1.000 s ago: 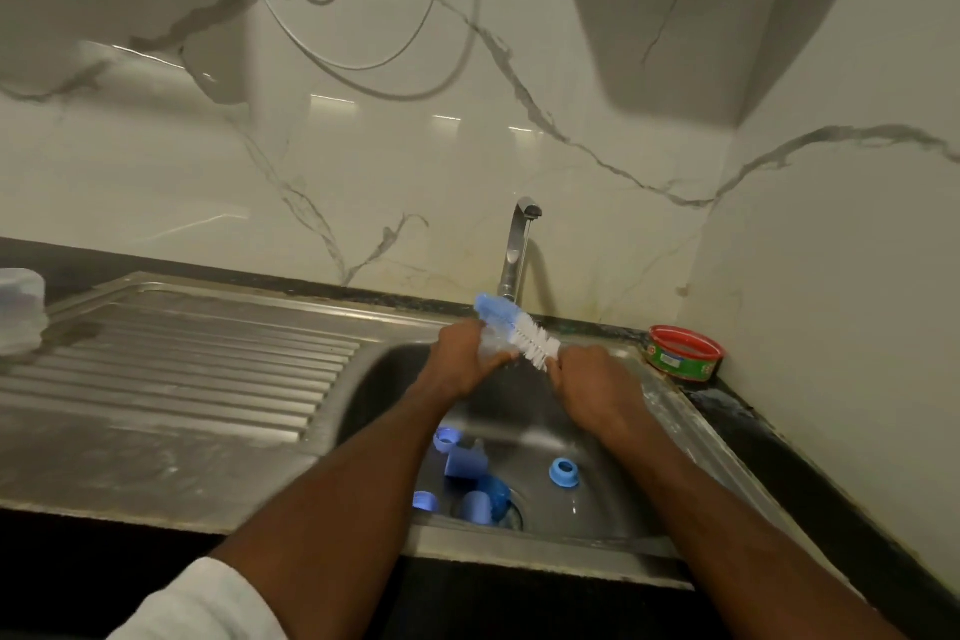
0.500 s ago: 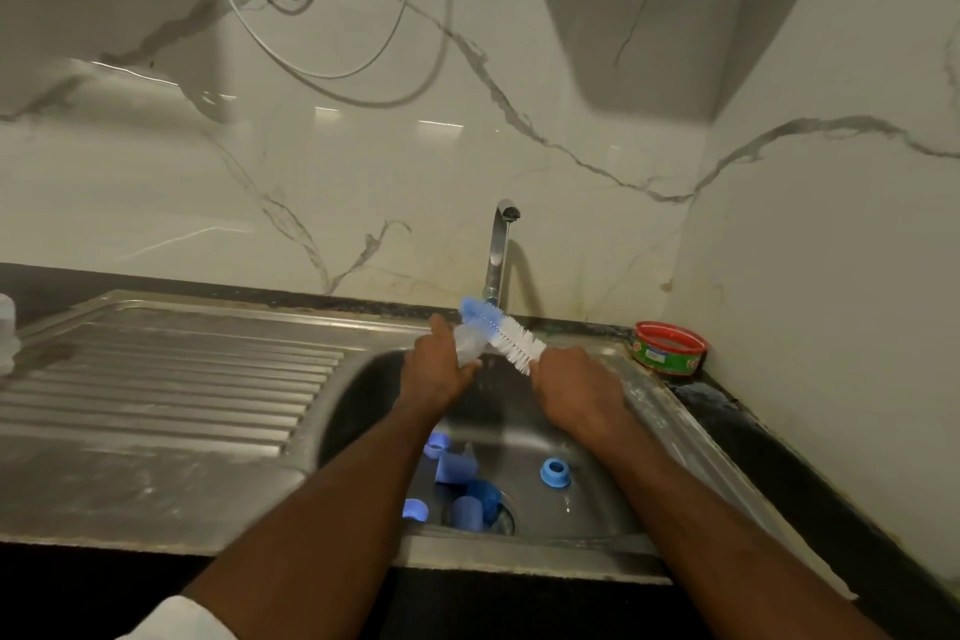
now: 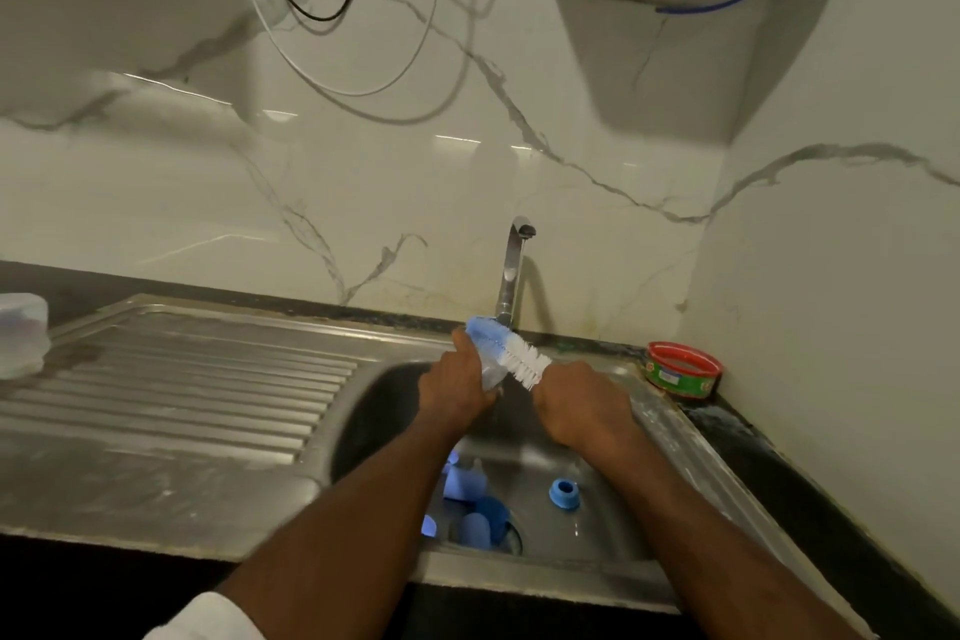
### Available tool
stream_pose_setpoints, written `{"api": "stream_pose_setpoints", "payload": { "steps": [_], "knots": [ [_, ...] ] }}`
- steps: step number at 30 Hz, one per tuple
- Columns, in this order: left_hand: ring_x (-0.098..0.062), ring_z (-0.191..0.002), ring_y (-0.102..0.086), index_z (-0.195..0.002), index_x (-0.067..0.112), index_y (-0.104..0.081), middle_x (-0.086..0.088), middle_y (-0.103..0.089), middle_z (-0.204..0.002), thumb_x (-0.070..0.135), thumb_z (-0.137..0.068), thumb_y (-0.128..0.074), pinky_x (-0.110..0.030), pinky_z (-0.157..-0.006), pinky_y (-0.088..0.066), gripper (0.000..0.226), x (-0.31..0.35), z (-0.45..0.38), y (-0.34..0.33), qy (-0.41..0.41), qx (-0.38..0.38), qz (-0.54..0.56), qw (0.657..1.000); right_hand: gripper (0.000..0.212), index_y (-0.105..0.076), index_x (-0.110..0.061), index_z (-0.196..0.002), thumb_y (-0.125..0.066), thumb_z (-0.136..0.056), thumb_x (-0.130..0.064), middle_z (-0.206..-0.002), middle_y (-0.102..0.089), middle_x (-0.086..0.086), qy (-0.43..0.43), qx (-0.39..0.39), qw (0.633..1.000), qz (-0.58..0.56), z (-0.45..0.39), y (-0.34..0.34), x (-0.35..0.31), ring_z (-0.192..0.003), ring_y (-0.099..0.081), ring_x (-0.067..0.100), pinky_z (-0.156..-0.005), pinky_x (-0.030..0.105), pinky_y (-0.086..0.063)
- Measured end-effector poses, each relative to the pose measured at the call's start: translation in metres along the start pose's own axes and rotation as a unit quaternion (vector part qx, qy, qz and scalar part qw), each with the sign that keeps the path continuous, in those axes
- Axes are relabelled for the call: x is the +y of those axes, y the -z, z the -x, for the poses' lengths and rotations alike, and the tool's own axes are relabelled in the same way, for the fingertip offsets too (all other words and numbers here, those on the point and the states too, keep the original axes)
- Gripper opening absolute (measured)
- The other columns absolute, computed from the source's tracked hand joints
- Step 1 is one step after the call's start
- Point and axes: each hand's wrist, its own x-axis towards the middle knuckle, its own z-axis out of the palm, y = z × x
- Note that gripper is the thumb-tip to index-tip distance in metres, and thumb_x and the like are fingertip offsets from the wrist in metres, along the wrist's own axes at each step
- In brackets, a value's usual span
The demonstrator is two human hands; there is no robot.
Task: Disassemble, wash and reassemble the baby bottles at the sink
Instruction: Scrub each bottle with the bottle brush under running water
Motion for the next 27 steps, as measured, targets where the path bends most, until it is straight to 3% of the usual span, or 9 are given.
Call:
{"api": "stream_pose_setpoints", "payload": {
  "steps": [4, 6, 10, 13, 15, 21, 27],
  "knots": [
    [-0.018, -0.113, -0.063, -0.134, 0.019, -0.052, -0.003, -0.065, -0.126, 0.041, -0.087, -0.076, -0.032, -0.096, -0.052, 0.057, 0.005, 0.001, -0.003, -0.063, -0.025, -0.017, 0.998, 0.026, -0.064, -0.019, -0.121, -0.065, -0.096, -0.024, -0.113, -0.068, 0.002, -0.022, -0.01, 0.999, 0.025, -0.007, -0.006, -0.011, -0.094, -0.066, 0.019, -0.074, 0.029, -0.047],
    [-0.019, -0.117, -0.06, -0.136, 0.018, -0.05, -0.004, -0.062, -0.129, 0.045, -0.087, -0.075, -0.034, -0.098, -0.052, 0.061, 0.008, 0.004, -0.008, -0.078, -0.031, -0.023, 0.996, 0.026, -0.065, -0.019, -0.122, -0.064, -0.097, -0.022, -0.115, -0.069, 0.002, -0.032, -0.005, 0.999, 0.036, -0.01, -0.008, -0.014, -0.101, -0.068, 0.02, -0.082, 0.031, -0.05],
    [-0.028, -0.128, -0.046, -0.143, 0.011, -0.041, -0.013, -0.048, -0.139, 0.064, -0.09, -0.057, -0.039, -0.107, -0.041, 0.077, 0.006, 0.001, -0.016, -0.025, -0.014, -0.058, 0.998, 0.026, -0.064, -0.021, -0.126, -0.058, -0.1, -0.022, -0.124, -0.068, 0.001, -0.019, 0.014, 0.998, 0.064, -0.009, -0.004, -0.008, -0.112, -0.066, 0.02, -0.09, 0.03, -0.05],
    [-0.029, -0.129, -0.045, -0.144, 0.006, -0.04, -0.017, -0.045, -0.141, 0.052, -0.098, -0.056, -0.039, -0.109, -0.038, 0.068, -0.001, -0.001, -0.015, 0.017, -0.019, -0.058, 0.998, 0.025, -0.066, -0.023, -0.121, -0.06, -0.097, -0.023, -0.117, -0.069, 0.0, 0.002, 0.018, 0.996, 0.082, -0.003, 0.0, -0.004, -0.105, -0.068, 0.02, -0.078, 0.029, -0.049],
    [-0.029, -0.125, -0.051, -0.147, 0.005, -0.033, -0.016, -0.045, -0.14, 0.045, -0.095, -0.065, -0.037, -0.103, -0.044, 0.073, -0.006, -0.004, -0.013, 0.039, -0.04, -0.048, 0.997, 0.027, -0.065, -0.024, -0.121, -0.064, -0.094, -0.023, -0.116, -0.069, 0.0, 0.006, 0.0, 0.997, 0.072, 0.001, 0.0, -0.003, -0.102, -0.068, 0.02, -0.074, 0.029, -0.046],
    [-0.023, -0.119, -0.062, -0.148, 0.014, -0.036, -0.006, -0.061, -0.131, 0.039, -0.08, -0.083, -0.039, -0.104, -0.049, 0.086, -0.002, -0.002, -0.006, -0.01, -0.12, -0.022, 0.992, 0.034, -0.06, -0.015, -0.129, -0.065, -0.097, -0.024, -0.123, -0.065, 0.005, -0.018, -0.059, 0.997, 0.049, -0.006, -0.006, -0.017, -0.108, -0.064, 0.019, -0.089, 0.029, -0.051],
    [-0.024, -0.124, -0.057, -0.145, 0.012, -0.038, -0.008, -0.055, -0.137, 0.029, -0.091, -0.074, -0.038, -0.108, -0.046, 0.068, 0.006, 0.003, -0.002, -0.004, -0.075, 0.008, 0.997, 0.029, -0.063, -0.018, -0.125, -0.065, -0.097, -0.023, -0.121, -0.067, 0.003, -0.038, -0.038, 0.998, 0.028, -0.004, 0.002, -0.009, -0.107, -0.066, 0.019, -0.09, 0.03, -0.052]
  ]
}}
